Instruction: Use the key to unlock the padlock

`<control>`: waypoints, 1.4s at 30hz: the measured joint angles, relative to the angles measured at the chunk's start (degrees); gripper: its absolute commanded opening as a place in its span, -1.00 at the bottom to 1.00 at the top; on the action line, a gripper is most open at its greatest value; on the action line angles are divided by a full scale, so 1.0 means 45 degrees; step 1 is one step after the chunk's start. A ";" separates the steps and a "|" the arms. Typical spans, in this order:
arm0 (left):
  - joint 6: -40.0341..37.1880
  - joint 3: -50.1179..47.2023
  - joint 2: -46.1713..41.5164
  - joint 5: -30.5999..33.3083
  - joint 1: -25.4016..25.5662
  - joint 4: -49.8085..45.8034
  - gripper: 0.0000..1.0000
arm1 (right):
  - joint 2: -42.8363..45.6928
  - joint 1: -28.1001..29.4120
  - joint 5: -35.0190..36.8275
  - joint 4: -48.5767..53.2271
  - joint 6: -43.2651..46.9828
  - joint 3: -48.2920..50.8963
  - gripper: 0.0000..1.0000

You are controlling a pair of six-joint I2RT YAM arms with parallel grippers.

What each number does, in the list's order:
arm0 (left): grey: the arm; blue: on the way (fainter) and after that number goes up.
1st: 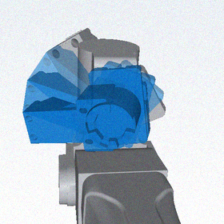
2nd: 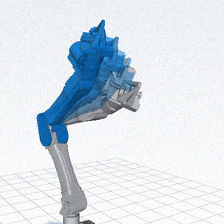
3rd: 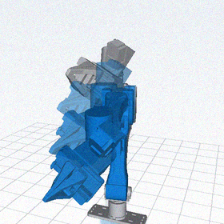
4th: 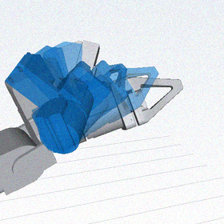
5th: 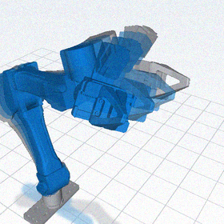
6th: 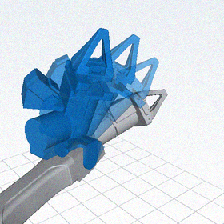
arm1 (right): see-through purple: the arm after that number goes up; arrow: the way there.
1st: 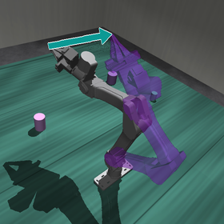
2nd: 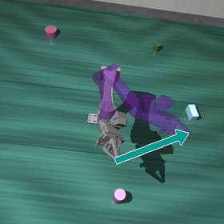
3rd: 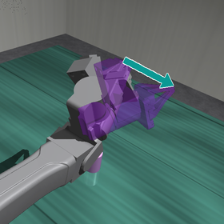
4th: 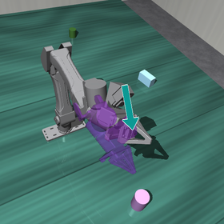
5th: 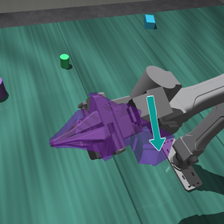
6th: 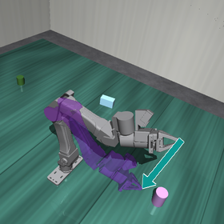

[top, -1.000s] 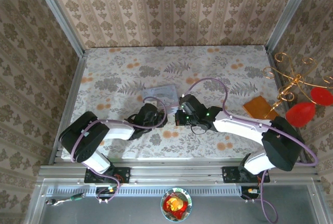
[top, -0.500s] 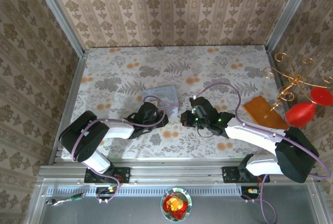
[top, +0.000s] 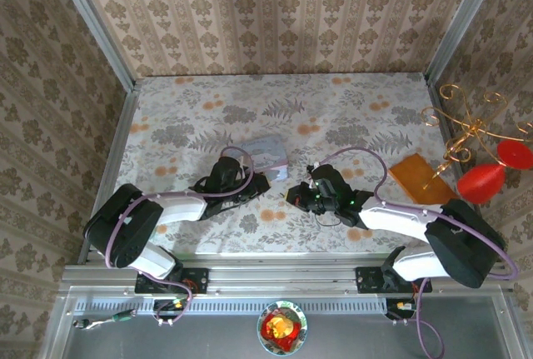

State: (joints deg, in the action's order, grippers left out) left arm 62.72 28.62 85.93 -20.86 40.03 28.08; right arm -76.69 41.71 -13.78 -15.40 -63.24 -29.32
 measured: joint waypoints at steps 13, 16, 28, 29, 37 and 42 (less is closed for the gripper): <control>0.1248 -0.0398 0.0903 -0.0481 -0.0136 0.2531 -0.92 | -0.0923 -0.0209 -0.0544 -0.3303 -0.1151 0.1185 -1.00; 0.1530 -0.0491 0.1015 -0.0573 -0.0170 0.3060 -0.92 | -0.1166 -0.0301 -0.0636 -0.3847 -0.1355 0.1345 -1.00; 0.2263 -0.0787 0.1418 -0.0806 -0.0170 0.4629 -0.94 | -0.2103 -0.0801 -0.1122 -0.5906 -0.1953 0.1554 -1.00; 0.2283 -0.0787 0.1418 -0.0816 -0.0170 0.4663 -0.94 | -0.2171 -0.0801 -0.1146 -0.6071 -0.2001 0.1554 -1.00; 0.2356 -0.0787 0.1413 -0.0860 -0.0170 0.4668 -0.94 | -0.2395 -0.0811 -0.1195 -0.7111 -0.2205 0.1603 -1.00; 0.2414 -0.0787 0.1394 -0.0860 -0.0170 0.4658 -0.94 | -0.2409 -0.0811 -0.1248 -0.7286 -0.2356 0.1632 -1.00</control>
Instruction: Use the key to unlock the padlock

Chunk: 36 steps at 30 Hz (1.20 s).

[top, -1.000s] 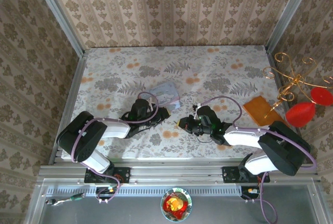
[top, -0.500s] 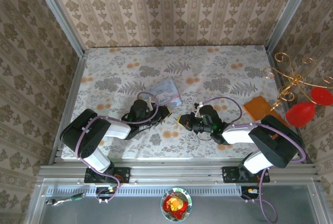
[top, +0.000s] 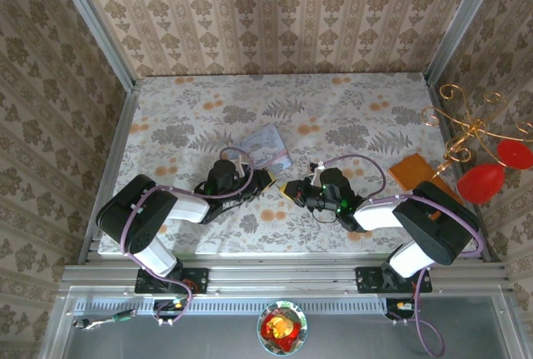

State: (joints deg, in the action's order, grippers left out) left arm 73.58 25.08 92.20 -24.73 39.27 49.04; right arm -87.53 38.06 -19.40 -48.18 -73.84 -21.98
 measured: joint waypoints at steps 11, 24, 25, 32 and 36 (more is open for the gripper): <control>0.0325 0.0000 -0.0296 -0.0175 0.0000 -0.0126 -0.95 | -0.0219 0.0000 0.0000 -0.0461 -0.0151 0.0160 -1.00; 0.0413 0.0005 -0.1020 -0.0277 0.0000 -0.1156 -0.95 | -0.0578 0.0000 -0.0092 -0.1515 -0.0510 0.0330 -1.00; 0.0413 0.0005 -0.1059 -0.0267 -0.0005 -0.1195 -0.95 | -0.0578 0.0000 -0.0092 -0.1549 -0.0549 0.0330 -1.00; 0.0413 0.0010 -0.1078 -0.0282 -0.0010 -0.1307 -0.95 | -0.0578 0.0039 -0.0092 -0.1685 -0.0661 0.0423 -1.00; 0.0418 0.0010 -0.1078 -0.0282 -0.0010 -0.1287 -0.96 | -0.0578 0.0170 -0.0087 -0.1812 -0.0699 0.0452 -1.00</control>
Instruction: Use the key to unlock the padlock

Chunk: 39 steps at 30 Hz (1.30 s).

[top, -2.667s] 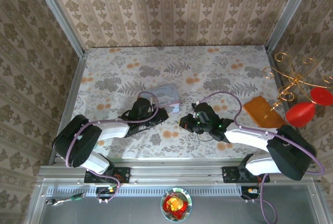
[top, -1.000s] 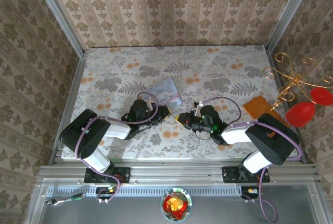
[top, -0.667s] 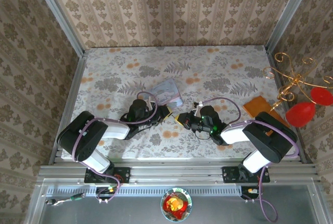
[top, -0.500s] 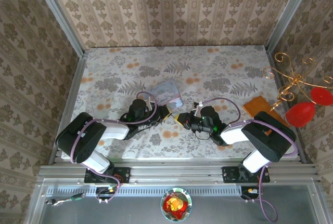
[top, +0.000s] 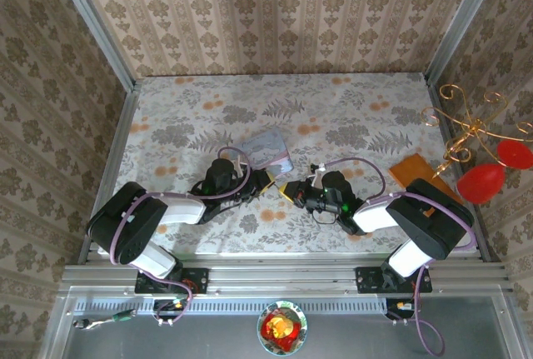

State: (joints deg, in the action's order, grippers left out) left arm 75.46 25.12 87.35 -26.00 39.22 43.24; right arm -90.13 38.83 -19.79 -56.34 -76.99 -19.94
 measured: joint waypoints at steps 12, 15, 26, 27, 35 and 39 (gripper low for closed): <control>0.0000 -0.0005 -0.0253 0.0010 0.0000 -0.0092 -0.96 | 0.0005 0.0204 0.0005 -0.0219 -0.0282 0.0053 -1.00; 0.0010 -0.0010 -0.0393 0.0015 0.0000 -0.0092 -0.96 | 0.0005 0.0219 0.0005 -0.0277 -0.0291 0.0053 -1.00; 0.0010 -0.0102 -0.0646 0.0053 0.0000 0.0024 -0.97 | -0.0083 0.0219 0.0005 -0.0826 -0.0573 0.0058 -1.00; 0.0010 -0.0117 -0.0646 0.0058 0.0000 0.0053 -0.97 | -0.0083 0.0219 0.0005 -0.0831 -0.0588 0.0063 -1.00; 0.0112 -0.0257 -0.0636 0.0058 0.0000 0.0219 -0.97 | -0.0083 0.0248 0.0010 -0.1039 -0.0617 0.0262 -1.00; 0.0107 -0.0267 -0.0627 0.0063 0.0000 0.0248 -0.97 | -0.0083 0.0257 0.0010 -0.1248 -0.0617 0.0306 -1.00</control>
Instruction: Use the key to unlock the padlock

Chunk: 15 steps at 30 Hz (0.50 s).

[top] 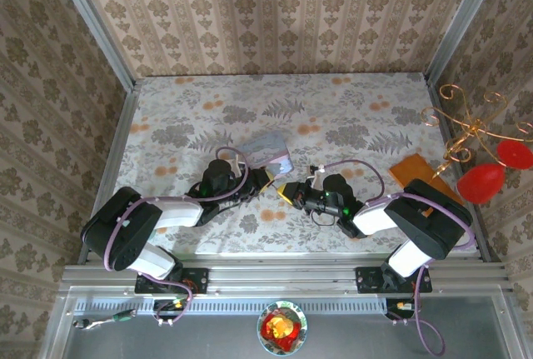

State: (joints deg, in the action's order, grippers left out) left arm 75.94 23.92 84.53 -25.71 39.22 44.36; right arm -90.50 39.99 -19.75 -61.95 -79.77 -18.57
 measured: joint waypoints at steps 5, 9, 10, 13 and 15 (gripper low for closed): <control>0.0000 -0.0049 0.0010 -0.0005 0.0000 0.0058 -0.97 | 0.0000 0.0049 0.0005 -0.0199 0.0000 0.0000 -1.00; 0.0000 -0.0049 0.0010 -0.0005 0.0000 0.0058 -0.97 | -0.0005 0.0049 0.0005 -0.0199 0.0000 0.0000 -1.00; 0.0000 -0.0049 0.0010 -0.0005 0.0000 0.0058 -0.97 | -0.0010 0.0049 0.0005 -0.0199 0.0000 0.0000 -1.00; 0.0000 -0.0049 0.0010 -0.0005 0.0000 0.0058 -0.97 | -0.0102 0.0049 0.0005 -0.0277 0.0005 0.0000 -1.00; 0.0000 -0.0053 0.0010 -0.0005 0.0000 0.0053 -0.97 | -0.0199 0.0049 0.0005 -0.0398 0.0010 0.0000 -1.00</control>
State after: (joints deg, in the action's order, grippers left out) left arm 75.94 23.68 84.58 -25.74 39.22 44.60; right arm -91.39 40.21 -19.73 -63.75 -79.72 -18.57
